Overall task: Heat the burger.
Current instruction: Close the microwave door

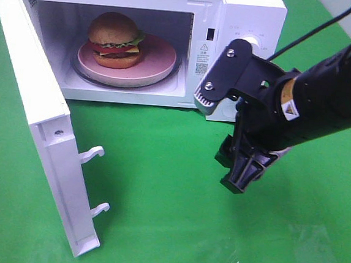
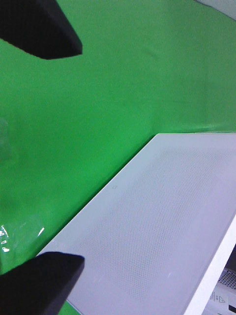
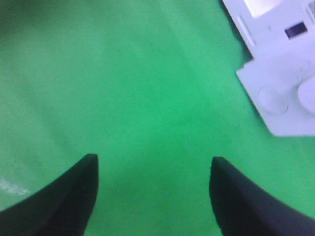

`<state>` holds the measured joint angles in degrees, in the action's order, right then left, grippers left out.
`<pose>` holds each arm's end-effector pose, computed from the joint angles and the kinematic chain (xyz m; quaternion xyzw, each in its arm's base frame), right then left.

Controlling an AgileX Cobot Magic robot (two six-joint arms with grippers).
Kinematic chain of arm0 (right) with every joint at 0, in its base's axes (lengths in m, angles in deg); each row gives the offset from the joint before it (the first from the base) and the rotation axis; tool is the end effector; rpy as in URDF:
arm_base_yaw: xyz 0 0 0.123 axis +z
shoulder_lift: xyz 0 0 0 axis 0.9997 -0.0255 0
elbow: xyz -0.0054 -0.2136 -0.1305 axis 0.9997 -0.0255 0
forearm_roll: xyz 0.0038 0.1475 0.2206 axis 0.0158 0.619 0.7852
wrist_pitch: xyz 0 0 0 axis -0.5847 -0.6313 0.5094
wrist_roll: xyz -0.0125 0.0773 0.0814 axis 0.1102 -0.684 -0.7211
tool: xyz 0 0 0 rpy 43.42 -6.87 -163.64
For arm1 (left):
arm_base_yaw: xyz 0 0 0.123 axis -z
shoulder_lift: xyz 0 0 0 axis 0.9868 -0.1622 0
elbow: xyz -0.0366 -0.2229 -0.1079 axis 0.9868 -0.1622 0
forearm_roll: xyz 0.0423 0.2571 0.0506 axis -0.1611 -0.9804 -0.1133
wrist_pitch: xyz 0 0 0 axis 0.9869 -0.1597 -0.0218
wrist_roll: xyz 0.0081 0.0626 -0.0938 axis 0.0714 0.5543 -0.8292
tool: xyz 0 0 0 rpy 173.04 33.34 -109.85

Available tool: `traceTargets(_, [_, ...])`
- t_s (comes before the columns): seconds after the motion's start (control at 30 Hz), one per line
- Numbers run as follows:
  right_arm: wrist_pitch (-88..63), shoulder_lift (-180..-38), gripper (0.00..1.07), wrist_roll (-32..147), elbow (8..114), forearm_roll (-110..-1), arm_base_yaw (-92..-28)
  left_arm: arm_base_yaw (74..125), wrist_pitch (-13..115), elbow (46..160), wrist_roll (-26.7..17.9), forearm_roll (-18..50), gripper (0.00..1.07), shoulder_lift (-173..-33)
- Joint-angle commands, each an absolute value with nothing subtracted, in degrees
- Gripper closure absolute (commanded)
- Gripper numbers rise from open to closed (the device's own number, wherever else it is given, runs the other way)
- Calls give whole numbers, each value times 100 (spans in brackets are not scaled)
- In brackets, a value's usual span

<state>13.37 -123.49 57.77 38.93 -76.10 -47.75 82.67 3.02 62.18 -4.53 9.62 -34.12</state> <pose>0.2437 0.1901 0.1569 -0.4937 0.8100 -0.0194 0.3159 0.0599 -0.0164 0.2807 0.0441 0.8398 -0.0651 0.5371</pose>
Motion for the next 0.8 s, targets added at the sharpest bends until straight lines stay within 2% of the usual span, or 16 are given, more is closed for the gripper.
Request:
traceTargets(0.03, [1589,-12039,44,5261,3686,-7598,-4809,8256,336,6212,-435,962,6,-3309])
traceTargets(0.27, [2763,-11335,44,4362,3474,-7587,-4809,8256,336,6212,-435,962,6,-3309])
traceTargets(0.33, [3325,-11002,40,4213,3474,-7449,-4809,8256,336,6212,-435,962,6,-3309])
traceTargets(0.5, [3583,-10762,35,4213,3474,-7335,-4809,8256,336,6212,-435,962,6,-3309])
traceTargets(0.57, [3990,-10481,29,4213,3474,-7255,-4798,8256,336,6212,-435,962,6,-3309])
traceTargets(0.8, [4792,-9965,31,4219,3474,-7020,-4798,8256,336,6212,-435,962,6,-3309])
